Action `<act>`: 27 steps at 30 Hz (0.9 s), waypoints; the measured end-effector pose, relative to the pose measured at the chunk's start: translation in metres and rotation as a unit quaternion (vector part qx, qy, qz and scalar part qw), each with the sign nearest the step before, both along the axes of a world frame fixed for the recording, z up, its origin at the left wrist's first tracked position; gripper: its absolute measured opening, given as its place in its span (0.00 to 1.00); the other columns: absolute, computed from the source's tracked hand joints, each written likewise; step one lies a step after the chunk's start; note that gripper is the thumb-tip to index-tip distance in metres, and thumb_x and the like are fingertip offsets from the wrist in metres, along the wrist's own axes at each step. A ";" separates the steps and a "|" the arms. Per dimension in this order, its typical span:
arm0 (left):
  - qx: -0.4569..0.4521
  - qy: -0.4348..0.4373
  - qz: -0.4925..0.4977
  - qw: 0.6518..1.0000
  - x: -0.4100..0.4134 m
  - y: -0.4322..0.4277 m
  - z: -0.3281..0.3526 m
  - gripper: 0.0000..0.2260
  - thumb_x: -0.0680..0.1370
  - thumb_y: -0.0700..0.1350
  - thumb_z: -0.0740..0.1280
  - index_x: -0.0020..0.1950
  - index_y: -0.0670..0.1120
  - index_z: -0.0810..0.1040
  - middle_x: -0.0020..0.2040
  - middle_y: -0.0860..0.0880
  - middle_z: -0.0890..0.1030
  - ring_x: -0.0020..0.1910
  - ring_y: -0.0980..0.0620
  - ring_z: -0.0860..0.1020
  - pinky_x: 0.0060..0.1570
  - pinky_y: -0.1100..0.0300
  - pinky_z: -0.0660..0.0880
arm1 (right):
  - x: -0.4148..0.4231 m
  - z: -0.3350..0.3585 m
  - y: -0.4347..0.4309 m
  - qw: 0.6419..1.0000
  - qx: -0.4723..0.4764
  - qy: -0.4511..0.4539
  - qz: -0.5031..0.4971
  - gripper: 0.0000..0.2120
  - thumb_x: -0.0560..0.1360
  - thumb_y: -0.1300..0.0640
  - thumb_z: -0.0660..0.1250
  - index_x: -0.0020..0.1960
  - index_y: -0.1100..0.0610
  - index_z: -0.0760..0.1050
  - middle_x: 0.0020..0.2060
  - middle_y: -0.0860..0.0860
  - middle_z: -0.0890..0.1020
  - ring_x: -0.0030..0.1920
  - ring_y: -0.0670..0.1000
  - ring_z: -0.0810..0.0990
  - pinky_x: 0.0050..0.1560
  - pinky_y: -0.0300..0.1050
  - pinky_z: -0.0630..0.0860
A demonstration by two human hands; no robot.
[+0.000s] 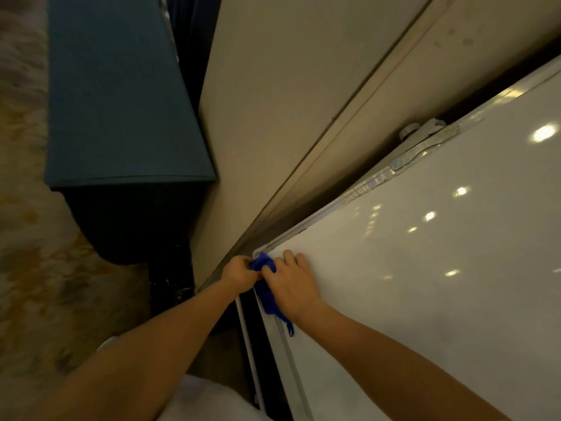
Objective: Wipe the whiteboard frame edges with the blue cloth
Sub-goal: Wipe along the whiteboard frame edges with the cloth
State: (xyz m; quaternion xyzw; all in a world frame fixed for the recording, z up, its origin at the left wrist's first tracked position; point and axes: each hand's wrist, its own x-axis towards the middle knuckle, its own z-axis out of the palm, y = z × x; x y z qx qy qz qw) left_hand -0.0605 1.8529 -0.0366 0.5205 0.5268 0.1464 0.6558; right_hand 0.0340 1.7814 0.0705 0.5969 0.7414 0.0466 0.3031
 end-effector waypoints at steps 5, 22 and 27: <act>0.057 0.057 -0.054 0.995 -0.009 0.020 0.014 0.08 0.73 0.42 0.73 0.36 0.43 0.78 0.37 0.42 0.80 0.37 0.48 0.79 0.38 0.57 0.74 | -0.006 -0.004 0.014 0.990 0.005 0.093 -0.108 0.38 0.71 0.57 0.73 0.75 0.57 0.57 0.57 0.60 0.77 0.54 0.61 0.76 0.54 0.54 0.73; -0.020 -0.097 0.155 0.983 -0.011 0.000 0.022 0.19 0.77 0.32 0.61 0.67 0.42 0.69 0.60 0.41 0.78 0.52 0.45 0.79 0.51 0.50 0.78 | 0.020 -0.011 0.046 0.991 -0.005 -0.119 0.056 0.34 0.80 0.37 0.49 0.79 0.55 0.51 0.79 0.57 0.55 0.78 0.63 0.45 0.73 0.65 0.33; 0.175 -0.046 0.002 0.983 -0.002 -0.043 0.027 0.16 0.74 0.35 0.64 0.62 0.43 0.73 0.59 0.44 0.78 0.58 0.48 0.76 0.61 0.48 0.75 | 0.009 0.001 0.051 0.988 -0.014 -0.145 0.055 0.32 0.77 0.44 0.63 0.74 0.61 0.64 0.73 0.60 0.69 0.76 0.65 0.54 0.71 0.68 0.31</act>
